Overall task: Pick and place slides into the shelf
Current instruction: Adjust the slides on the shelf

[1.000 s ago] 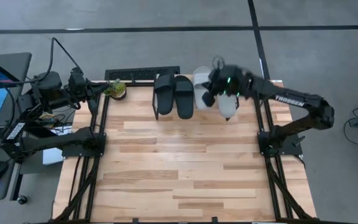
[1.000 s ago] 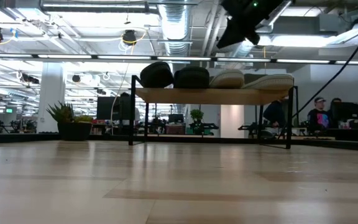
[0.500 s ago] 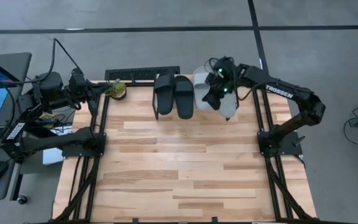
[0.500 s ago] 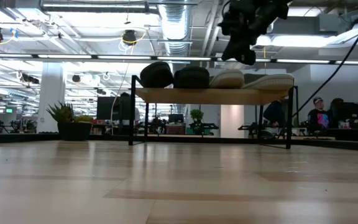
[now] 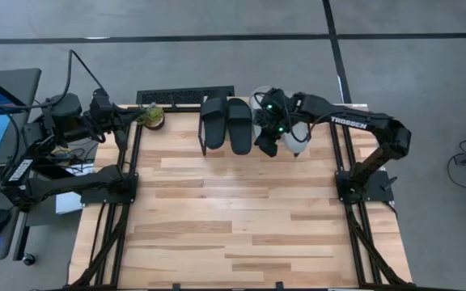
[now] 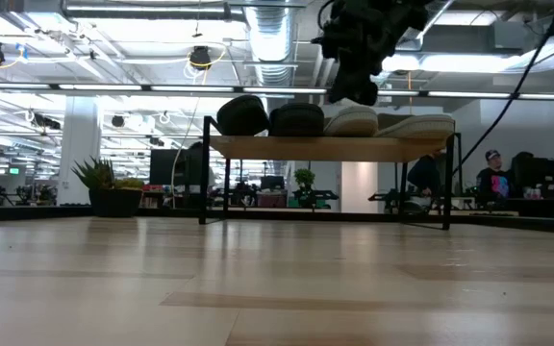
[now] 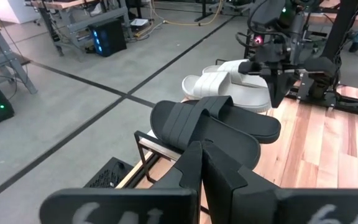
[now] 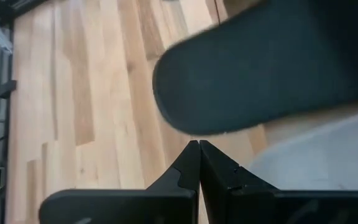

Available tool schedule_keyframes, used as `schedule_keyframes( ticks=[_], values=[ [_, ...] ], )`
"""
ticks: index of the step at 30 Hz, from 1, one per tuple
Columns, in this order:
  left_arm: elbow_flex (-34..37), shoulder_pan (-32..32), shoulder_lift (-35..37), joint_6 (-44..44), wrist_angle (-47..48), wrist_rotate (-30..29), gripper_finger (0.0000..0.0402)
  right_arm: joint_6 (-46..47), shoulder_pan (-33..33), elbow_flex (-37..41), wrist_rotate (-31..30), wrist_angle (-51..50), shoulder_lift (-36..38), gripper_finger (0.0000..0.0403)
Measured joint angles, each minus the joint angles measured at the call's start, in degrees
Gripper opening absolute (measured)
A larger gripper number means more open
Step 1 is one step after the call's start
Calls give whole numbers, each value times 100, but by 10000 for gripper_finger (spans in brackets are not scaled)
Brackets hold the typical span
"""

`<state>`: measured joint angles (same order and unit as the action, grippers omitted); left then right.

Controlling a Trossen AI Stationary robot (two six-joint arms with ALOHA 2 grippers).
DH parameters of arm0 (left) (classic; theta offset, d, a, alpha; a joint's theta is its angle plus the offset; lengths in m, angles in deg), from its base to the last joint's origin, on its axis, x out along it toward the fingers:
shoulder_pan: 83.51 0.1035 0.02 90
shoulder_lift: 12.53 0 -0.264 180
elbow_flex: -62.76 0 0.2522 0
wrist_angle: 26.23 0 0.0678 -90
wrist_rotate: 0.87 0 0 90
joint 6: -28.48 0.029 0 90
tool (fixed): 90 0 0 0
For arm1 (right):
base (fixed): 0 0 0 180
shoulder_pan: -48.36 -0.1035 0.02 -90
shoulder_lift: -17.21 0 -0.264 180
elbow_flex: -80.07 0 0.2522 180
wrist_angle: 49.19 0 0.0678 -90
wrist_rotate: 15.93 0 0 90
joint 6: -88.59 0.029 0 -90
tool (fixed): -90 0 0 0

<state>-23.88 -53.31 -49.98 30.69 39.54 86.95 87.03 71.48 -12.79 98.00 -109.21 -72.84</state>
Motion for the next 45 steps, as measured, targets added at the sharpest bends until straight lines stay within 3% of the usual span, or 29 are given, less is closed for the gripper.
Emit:
schedule_keyframes(
  ticks=[5, 13, 20, 45],
  values=[
    [0, 2, 0, -2, 0, 2, 0, -156, -210, -495, -325, -99, -303, 0],
    [0, 0, 0, 0, 75, 33, 0, -499, -470, -1297, -1536, -1125, -772, 0],
    [0, 2, 0, 0, 171, 31, 0, -604, -573, -1490, -2057, -1317, -864, 0],
    [0, 2, 0, 2, 168, 31, 0, -1375, -623, -1496, -2196, -1167, -864, 0]
  ],
)
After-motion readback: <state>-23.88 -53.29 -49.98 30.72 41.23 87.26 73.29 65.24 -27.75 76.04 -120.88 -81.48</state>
